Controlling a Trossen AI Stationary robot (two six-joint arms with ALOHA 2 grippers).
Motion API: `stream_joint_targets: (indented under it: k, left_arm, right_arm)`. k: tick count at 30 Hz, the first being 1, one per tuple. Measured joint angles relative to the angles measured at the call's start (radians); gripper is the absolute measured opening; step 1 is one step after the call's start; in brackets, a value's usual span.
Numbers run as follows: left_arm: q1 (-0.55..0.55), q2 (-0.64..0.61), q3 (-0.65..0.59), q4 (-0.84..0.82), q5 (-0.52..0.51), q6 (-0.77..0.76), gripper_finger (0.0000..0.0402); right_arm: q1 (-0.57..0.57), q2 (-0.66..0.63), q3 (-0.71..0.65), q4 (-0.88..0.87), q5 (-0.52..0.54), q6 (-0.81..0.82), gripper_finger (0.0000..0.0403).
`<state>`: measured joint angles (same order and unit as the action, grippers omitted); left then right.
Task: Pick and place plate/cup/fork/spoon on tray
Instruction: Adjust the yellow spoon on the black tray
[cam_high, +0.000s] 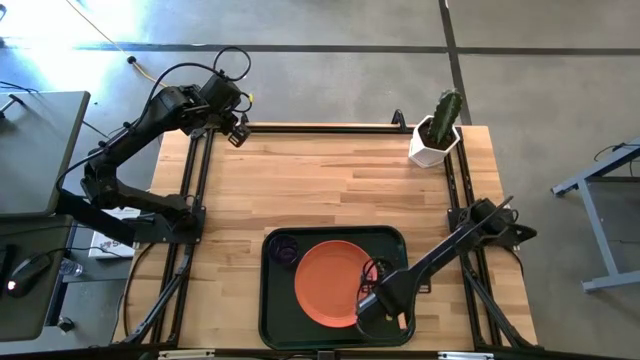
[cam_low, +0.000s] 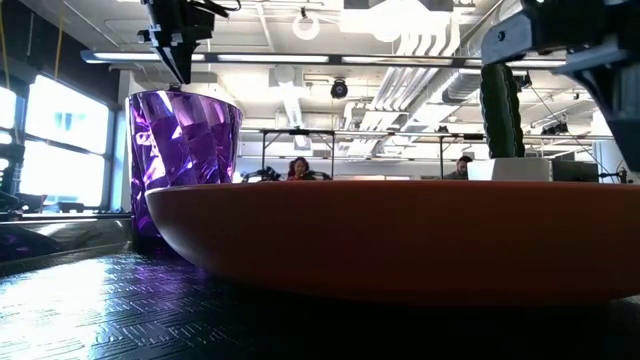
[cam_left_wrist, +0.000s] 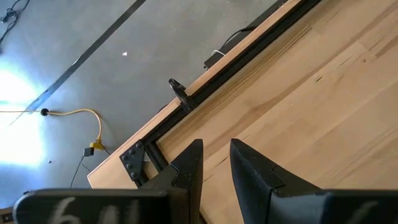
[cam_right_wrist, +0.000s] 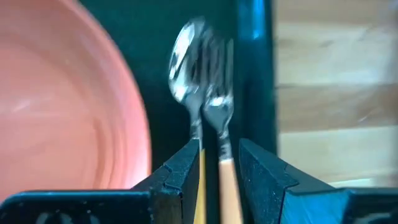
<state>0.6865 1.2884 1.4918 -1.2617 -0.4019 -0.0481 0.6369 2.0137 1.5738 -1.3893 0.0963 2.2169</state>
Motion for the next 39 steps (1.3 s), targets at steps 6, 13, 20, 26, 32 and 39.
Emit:
stream_joint_targets:
  k: [6, 13, 20, 26, 32, 39]
  left_arm:
    - [0.000, 0.000, 0.000, 0.000, 0.019, 0.000, 0.0072]
    - [0.000, 0.000, 0.000, -0.009, 0.029, 0.000, 0.0072]
    - [0.000, 0.000, 0.000, -0.019, 0.029, 0.018, 0.0072]
    - [0.000, 0.000, 0.000, -0.020, 0.029, 0.041, 0.0072]
    - [0.000, 0.000, 0.000, -0.019, 0.032, 0.046, 0.0072]
    - [0.000, 0.000, 0.000, -0.019, 0.035, 0.063, 0.0072]
  right_arm:
    - [-0.041, -0.062, -0.001, -0.076, 0.001, -0.091, 0.0103]
    - [-0.116, -0.091, -0.002, -0.069, -0.016, -0.300, 0.0103]
    - [-0.207, -0.091, -0.002, -0.084, -0.084, -0.533, 0.0103]
    - [-0.268, -0.108, -0.002, -0.155, -0.044, -0.640, 0.0103]
    - [-0.324, -0.138, -0.003, -0.183, 0.021, -0.734, 0.0103]
    - [-0.380, -0.245, -0.103, -0.178, 0.052, -0.746, 0.0103]
